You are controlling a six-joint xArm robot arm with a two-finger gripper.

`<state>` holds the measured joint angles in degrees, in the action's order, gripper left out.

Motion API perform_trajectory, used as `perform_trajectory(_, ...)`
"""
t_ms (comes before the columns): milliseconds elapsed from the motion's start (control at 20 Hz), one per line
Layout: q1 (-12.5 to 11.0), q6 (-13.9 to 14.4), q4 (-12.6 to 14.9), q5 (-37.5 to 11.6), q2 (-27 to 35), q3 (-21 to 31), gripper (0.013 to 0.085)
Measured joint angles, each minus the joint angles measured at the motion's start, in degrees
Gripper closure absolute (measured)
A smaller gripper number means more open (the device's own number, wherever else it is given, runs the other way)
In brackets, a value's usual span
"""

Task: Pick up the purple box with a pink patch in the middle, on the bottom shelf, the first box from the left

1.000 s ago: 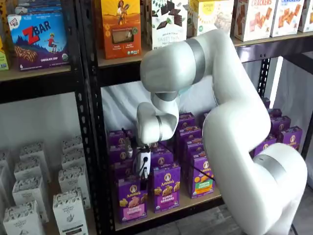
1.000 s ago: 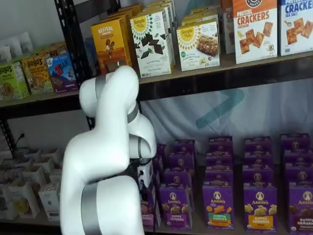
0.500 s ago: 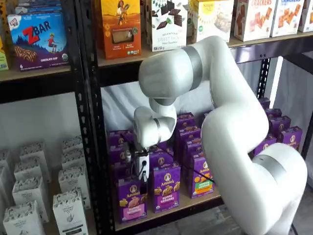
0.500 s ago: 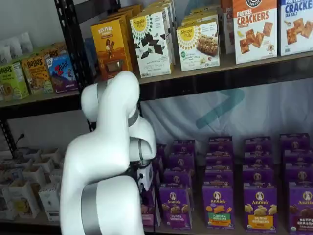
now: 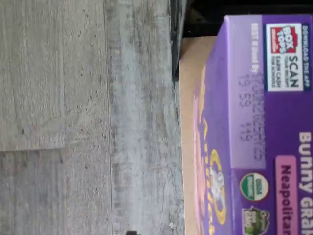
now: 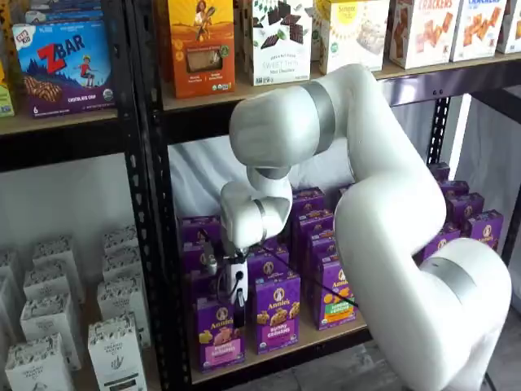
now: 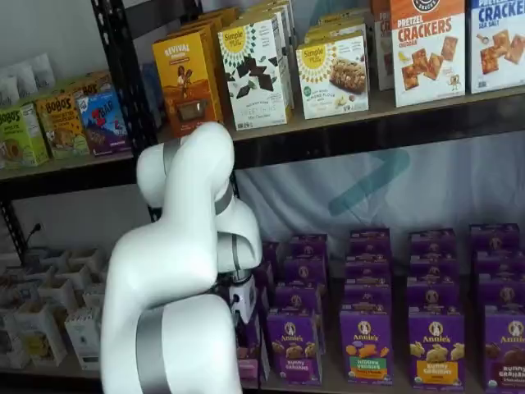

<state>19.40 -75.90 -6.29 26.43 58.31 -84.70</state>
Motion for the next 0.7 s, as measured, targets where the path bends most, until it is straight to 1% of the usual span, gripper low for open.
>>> perform_trajectory(250,0.2,-0.5,-0.7,-2.0,0.0,0.8,0.0130)
perform_trajectory(450,0.3,-0.1,-0.4,-3.5,0.3,1.0,0.0130)
perform_trajectory(500,0.4,0.0,-0.3,-3.8,0.4,1.0,0.0170)
perform_trajectory(550,0.5,0.1,-0.3,-4.1,0.4,1.1,0.0170)
perform_trajectory(700,0.6,0.2,-0.3,-4.9,0.7,1.1,0.0290)
